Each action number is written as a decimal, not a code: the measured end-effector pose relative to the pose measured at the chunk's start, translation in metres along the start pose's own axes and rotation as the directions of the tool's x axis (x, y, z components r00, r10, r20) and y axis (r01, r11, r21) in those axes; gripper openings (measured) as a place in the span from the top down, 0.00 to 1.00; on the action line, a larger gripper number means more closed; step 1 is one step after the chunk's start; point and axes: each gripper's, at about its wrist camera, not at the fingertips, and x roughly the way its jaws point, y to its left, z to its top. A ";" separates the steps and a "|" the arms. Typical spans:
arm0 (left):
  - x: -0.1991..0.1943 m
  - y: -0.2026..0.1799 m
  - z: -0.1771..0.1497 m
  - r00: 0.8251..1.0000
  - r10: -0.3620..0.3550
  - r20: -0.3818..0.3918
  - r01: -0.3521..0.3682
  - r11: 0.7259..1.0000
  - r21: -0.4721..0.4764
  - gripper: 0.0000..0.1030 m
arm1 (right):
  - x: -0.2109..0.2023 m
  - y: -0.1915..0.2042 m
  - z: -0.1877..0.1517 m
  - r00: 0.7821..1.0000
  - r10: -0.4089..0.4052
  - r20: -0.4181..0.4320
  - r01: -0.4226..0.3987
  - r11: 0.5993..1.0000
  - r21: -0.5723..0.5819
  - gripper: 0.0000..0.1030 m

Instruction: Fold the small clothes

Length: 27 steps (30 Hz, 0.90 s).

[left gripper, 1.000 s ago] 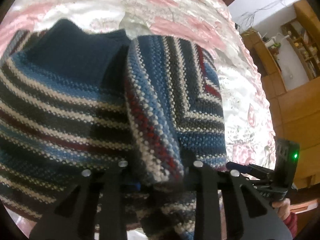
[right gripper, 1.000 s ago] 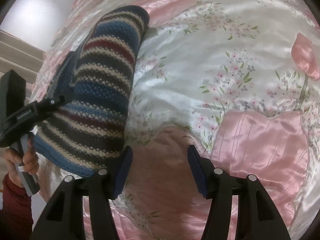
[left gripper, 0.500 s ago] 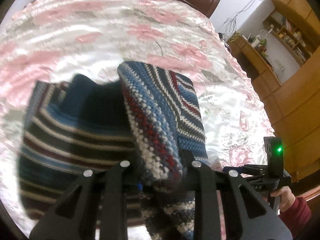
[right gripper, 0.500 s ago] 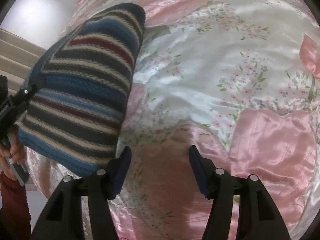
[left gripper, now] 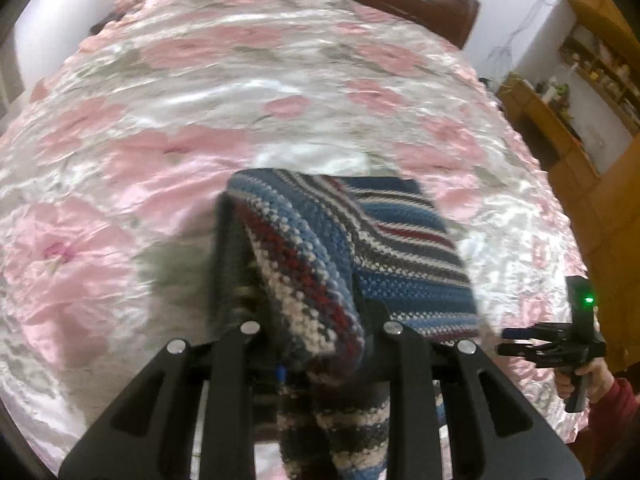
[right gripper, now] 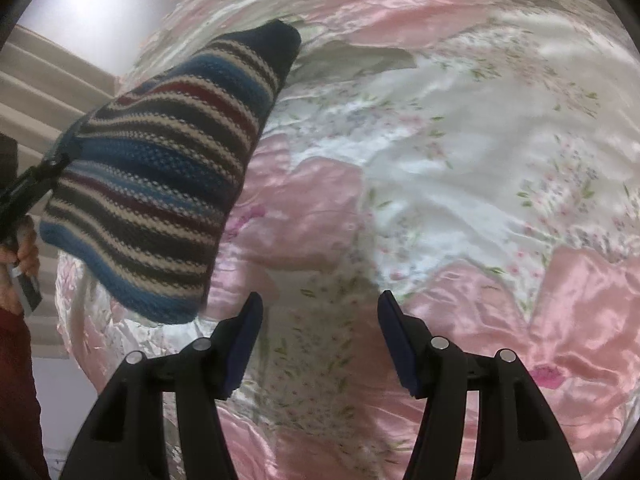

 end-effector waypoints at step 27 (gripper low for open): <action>-0.007 0.014 -0.080 0.995 0.022 -0.099 -0.030 0.997 -0.075 0.52 | 0.017 0.073 -0.001 0.991 0.129 -0.046 -0.127 0.991 0.047 0.33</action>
